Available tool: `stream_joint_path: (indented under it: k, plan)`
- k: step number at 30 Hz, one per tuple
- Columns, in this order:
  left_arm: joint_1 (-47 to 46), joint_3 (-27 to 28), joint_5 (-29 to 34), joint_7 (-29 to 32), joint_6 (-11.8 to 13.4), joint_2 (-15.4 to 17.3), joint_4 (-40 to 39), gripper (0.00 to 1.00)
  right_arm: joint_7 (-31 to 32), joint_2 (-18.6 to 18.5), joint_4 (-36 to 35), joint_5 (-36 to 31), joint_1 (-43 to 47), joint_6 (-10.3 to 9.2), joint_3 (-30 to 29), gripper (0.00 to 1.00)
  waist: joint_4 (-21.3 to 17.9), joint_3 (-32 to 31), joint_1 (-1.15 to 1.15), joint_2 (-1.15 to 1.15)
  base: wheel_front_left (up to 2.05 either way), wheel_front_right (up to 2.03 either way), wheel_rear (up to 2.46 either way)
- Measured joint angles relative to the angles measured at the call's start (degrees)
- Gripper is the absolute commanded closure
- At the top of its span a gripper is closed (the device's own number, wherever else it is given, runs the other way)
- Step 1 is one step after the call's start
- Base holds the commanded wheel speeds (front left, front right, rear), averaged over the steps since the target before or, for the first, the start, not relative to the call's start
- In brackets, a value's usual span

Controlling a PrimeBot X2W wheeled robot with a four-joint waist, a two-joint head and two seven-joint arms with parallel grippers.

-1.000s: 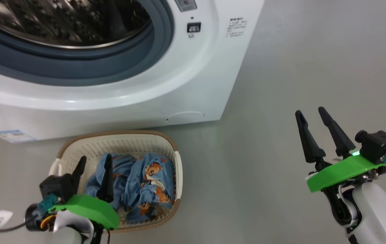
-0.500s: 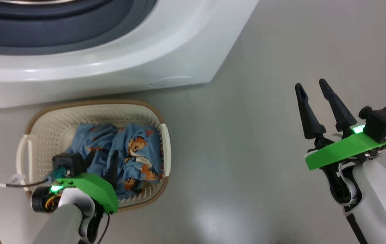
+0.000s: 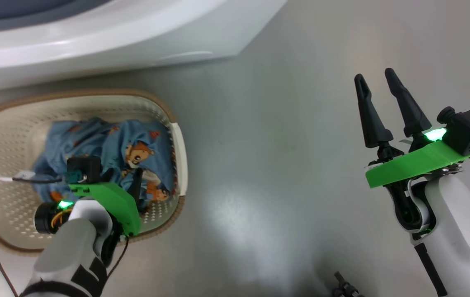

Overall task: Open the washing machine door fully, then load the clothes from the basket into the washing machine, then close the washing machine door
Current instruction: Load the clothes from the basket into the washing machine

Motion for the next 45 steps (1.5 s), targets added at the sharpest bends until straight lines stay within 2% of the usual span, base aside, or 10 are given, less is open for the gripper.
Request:
stream_joint_path:
  k: [9, 14, 18, 23, 24, 25, 26, 33, 45]
  plan:
    - [-5.56, -2.58, -1.59, 3.55, -0.46, 0.71, 5.21, 0.00, 0.00, 1.30, -0.97, 0.00, -1.33, 0.01, 0.02, 0.00, -2.93, 5.18, 0.00, 0.00, 0.00, 0.00, 0.00]
    - [-8.71, -3.26, -1.99, 5.12, -0.40, 3.94, 8.57, 0.00, -0.01, 2.38, -1.24, 0.00, -1.81, 0.01, 0.12, 0.00, -5.03, 7.74, 0.00, 0.00, 0.00, 0.00, 0.00]
    - [-10.98, -3.01, -2.35, 7.79, 1.81, 5.37, 10.09, 0.00, -0.01, 2.96, -1.79, 0.00, -1.99, 0.01, 0.23, 0.00, -6.80, 9.60, 0.00, 0.00, 0.00, 0.00, 0.00]
    - [-12.22, -2.68, -2.96, 8.91, 2.09, 5.55, 10.58, 0.00, -0.01, 3.31, -1.81, 0.00, -2.00, 0.01, 0.35, 0.00, -8.70, 11.31, 0.00, 0.00, 0.00, 0.00, 0.00]
    - [-12.22, -2.66, -2.98, 9.02, 2.14, 5.56, 10.67, 0.16, -0.01, 3.35, -1.79, 0.00, -2.01, 0.01, 0.35, 0.00, -8.98, 11.53, 0.00, 0.00, 0.00, 0.00, 0.00]
    - [-12.22, -2.66, -3.00, 8.99, 2.57, 5.57, 10.80, 0.75, -0.01, 3.39, -1.76, 0.00, -2.03, 0.01, 0.38, 0.00, -9.21, 11.69, 0.00, 0.00, 0.00, 0.00, 0.00]
    - [-12.22, -2.66, -3.00, 8.71, 2.91, 5.58, 10.91, 1.00, -0.01, 3.46, -1.75, 0.00, -2.04, 0.01, 0.42, 0.00, -9.38, 11.78, 0.00, 0.00, 0.00, 0.00, 0.00]
    - [-11.72, -2.19, -4.03, 6.12, 2.48, 5.00, 11.38, 1.00, -0.01, 3.70, -1.72, -0.01, -2.10, 0.01, 0.85, 0.00, -9.00, 9.81, 0.00, 0.00, 0.00, 0.00, 0.00]
    - [-3.35, -1.92, -7.11, -4.35, 0.01, 1.67, 11.01, 1.00, -0.01, 3.50, -0.15, -0.01, -1.96, 0.01, 1.70, 0.00, -6.80, 1.60, 0.00, 0.00, 0.00, 0.00, 0.00]
